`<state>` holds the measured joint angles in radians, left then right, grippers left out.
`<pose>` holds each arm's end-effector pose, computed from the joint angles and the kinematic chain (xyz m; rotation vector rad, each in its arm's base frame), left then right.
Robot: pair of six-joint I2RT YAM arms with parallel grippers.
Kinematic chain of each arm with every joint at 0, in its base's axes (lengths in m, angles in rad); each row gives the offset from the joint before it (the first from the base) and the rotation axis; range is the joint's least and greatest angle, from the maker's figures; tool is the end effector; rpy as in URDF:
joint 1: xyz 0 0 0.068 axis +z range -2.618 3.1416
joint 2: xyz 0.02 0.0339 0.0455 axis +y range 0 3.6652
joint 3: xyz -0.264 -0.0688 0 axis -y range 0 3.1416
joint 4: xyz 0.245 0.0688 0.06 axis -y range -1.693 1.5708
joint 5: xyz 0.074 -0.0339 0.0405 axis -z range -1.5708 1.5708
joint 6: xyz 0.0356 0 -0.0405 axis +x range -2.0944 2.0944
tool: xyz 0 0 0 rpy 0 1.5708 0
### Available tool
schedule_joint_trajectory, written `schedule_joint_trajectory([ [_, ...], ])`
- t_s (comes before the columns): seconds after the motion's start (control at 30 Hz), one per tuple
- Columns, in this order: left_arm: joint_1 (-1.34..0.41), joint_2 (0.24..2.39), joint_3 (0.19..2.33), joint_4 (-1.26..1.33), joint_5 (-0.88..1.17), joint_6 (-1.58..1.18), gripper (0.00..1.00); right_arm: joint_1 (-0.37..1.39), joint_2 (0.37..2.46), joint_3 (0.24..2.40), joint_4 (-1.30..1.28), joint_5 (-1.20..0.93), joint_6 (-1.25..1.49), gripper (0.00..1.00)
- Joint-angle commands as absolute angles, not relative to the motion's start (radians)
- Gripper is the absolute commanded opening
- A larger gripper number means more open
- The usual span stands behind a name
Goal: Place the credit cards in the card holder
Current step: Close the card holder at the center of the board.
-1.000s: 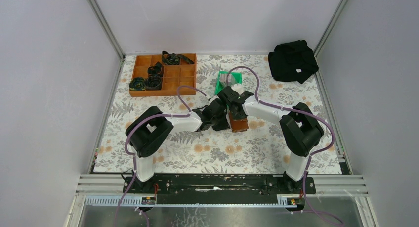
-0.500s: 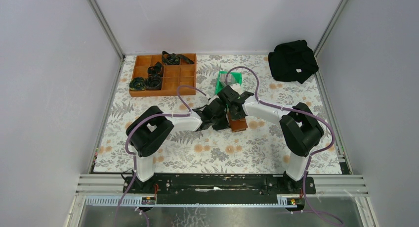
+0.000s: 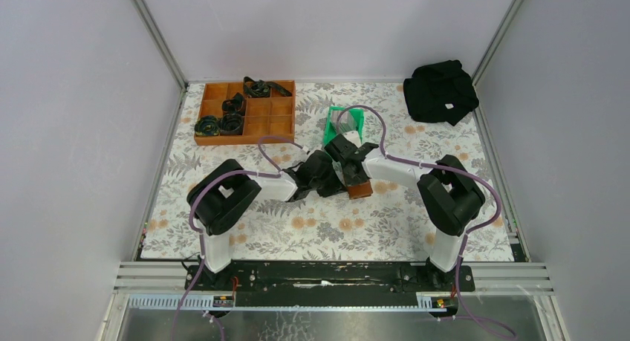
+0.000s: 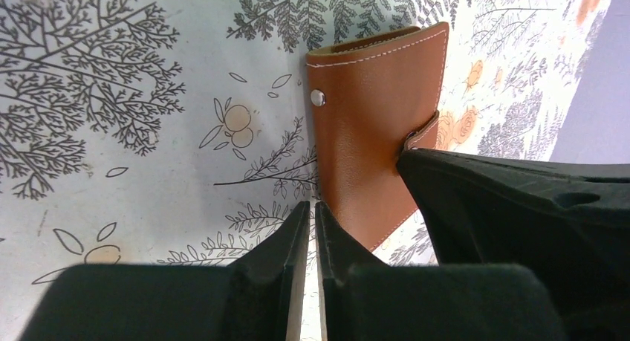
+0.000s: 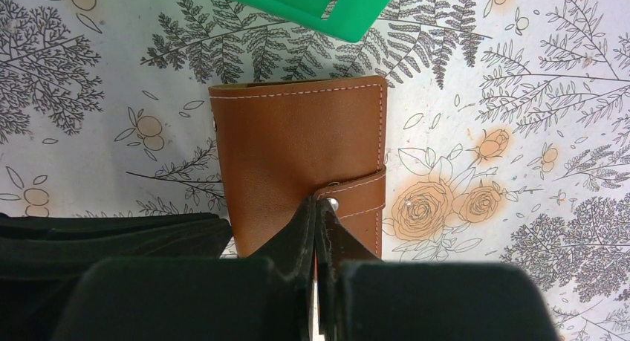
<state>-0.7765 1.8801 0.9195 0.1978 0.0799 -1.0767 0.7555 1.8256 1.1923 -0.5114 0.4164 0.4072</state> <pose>0.2613 -0.2607 0.1229 -0.3395 2.5371 -0.9363 0.2745 0.2388 0.1753 -0.3282 2.5406 -0.1478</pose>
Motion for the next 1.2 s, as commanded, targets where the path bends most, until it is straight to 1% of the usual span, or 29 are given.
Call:
schedule_joint_trajectory([
  [0.0, -0.766, 1.902, 0.868, 0.239, 0.076, -1.104, 0.15, 0.779, 1.844, 1.173, -0.51, 0.38, 0.425, 0.0],
  [0.57, -0.762, 1.899, 0.839, 0.246, 0.082, -1.104, 0.15, 0.776, 1.799, 1.229, -0.524, 0.458, 0.416, 0.0],
  [1.17, -0.75, 1.905, 0.831, 0.249, 0.097, -1.095, 0.15, 0.761, 1.832, 1.279, -0.519, 0.465, 0.401, 0.0],
])
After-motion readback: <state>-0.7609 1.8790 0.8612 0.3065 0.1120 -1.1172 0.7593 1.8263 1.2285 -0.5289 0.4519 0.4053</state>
